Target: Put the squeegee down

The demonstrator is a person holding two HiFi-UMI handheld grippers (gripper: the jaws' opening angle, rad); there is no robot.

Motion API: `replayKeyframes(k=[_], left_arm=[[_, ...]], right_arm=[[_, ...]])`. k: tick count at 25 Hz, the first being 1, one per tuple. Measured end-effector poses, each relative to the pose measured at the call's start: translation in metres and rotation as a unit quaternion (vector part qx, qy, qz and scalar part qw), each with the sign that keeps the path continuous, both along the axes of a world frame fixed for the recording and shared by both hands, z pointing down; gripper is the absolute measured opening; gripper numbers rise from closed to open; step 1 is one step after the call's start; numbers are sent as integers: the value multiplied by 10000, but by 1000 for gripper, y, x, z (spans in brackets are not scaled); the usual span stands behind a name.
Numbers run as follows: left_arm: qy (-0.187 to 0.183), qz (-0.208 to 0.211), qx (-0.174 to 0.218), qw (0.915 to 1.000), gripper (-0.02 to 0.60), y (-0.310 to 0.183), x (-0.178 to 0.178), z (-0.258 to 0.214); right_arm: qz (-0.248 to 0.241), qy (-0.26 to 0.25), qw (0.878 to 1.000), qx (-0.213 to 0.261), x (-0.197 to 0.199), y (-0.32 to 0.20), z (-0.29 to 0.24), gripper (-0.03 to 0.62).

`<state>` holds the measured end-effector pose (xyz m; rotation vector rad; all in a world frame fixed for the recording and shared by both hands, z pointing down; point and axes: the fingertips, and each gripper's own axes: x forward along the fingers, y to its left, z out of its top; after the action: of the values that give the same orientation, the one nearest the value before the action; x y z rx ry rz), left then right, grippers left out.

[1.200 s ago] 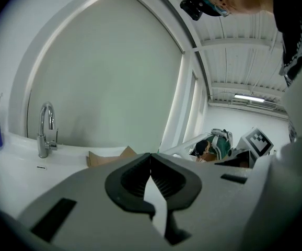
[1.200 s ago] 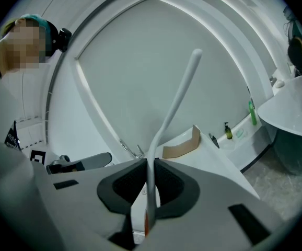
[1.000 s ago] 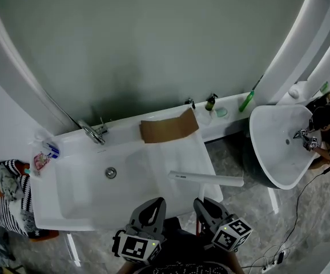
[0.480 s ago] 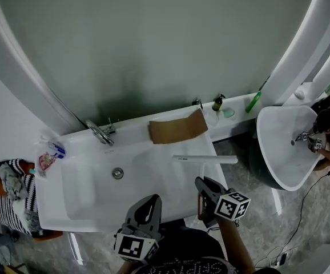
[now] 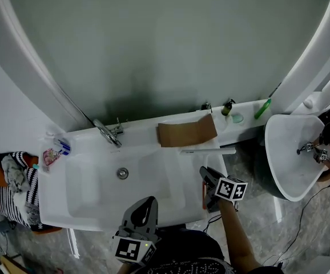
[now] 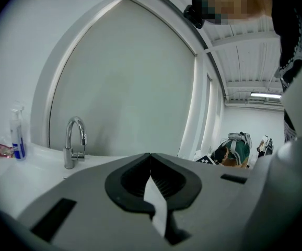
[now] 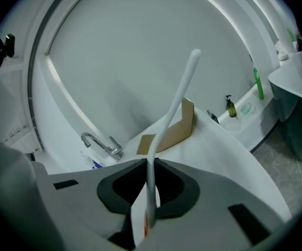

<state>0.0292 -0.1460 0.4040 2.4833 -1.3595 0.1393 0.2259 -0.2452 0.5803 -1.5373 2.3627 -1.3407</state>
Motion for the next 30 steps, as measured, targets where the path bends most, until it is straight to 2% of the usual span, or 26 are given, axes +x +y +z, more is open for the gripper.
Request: replayKeyframes(k=[4,9,23,30], left_arm=[[-35,-39,-1,10000,5,-4,-1,2],[0,-70,-51,10000,6,-10,2,2],[-27,-67,52,10000,6,-19,10,1],[10,-57,80,10000,5,-18,13,-1]], right_arm=[[80,21,9996,-280,6,-8,25,54],[94,32,9992,-382,9,-20,38,54],[392,-285,9949,-887,22,-34,68,55],[351,-35,9941,-1030,21,-35,70,55]])
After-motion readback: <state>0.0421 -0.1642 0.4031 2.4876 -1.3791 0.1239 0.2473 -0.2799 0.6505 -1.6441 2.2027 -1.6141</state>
